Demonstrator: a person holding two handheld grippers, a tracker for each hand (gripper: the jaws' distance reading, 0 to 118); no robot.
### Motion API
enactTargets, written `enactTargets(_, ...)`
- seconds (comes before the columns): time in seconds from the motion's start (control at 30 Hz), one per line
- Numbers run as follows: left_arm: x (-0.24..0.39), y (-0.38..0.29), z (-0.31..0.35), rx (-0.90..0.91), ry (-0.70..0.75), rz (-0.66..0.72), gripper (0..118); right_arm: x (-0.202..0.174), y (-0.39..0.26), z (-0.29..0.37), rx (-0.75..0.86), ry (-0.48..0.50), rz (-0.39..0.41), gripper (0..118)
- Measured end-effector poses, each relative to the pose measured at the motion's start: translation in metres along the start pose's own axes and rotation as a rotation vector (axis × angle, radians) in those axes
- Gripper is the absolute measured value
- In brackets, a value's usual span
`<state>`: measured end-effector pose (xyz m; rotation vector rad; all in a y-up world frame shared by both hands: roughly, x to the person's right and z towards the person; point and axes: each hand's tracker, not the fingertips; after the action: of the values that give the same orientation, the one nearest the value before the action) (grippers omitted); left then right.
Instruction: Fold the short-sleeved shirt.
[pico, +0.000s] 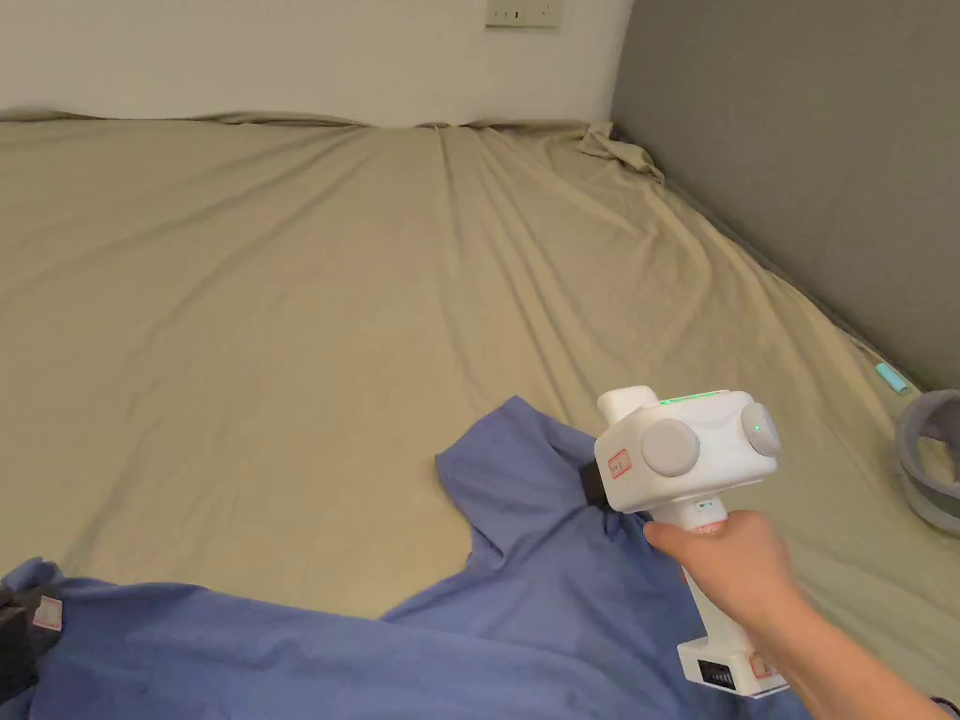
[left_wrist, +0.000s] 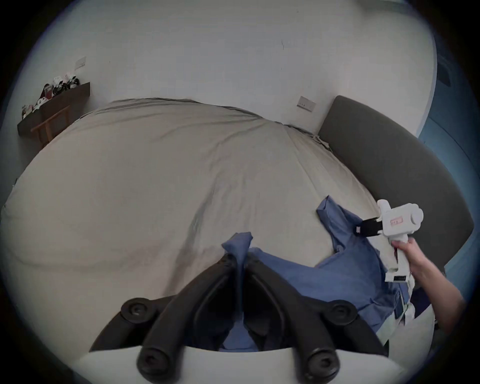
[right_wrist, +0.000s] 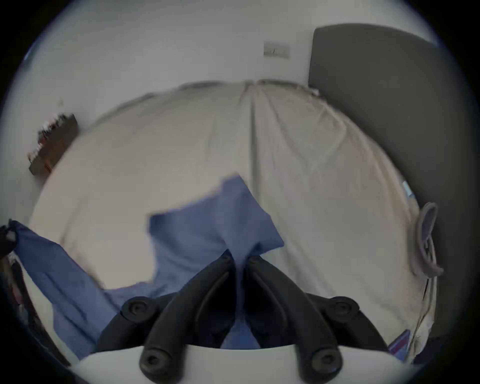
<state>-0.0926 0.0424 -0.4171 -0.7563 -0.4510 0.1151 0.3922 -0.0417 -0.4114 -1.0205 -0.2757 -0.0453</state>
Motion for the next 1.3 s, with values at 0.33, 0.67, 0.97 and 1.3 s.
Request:
enactTargets(0.33,0.009,0.091,0.103,0.266,-0.089,-0.016,3,0.034,0.008,0.228,0.544,0.086,-0.146,6)
enactTargets(0.67,0.037,0.235,0.275,0.64,0.041,-0.211,3,0.047,0.079,0.49,1.027,0.036,-0.089,6)
enactTargets(0.97,0.021,0.377,0.283,0.654,0.201,-0.172,2,0.018,0.215,0.53,1.111,-0.012,-0.088,6)
enactTargets(1.3,-0.004,0.502,0.235,0.779,0.314,-0.096,2,-0.03,0.342,0.515,1.202,-0.159,-0.005,6)
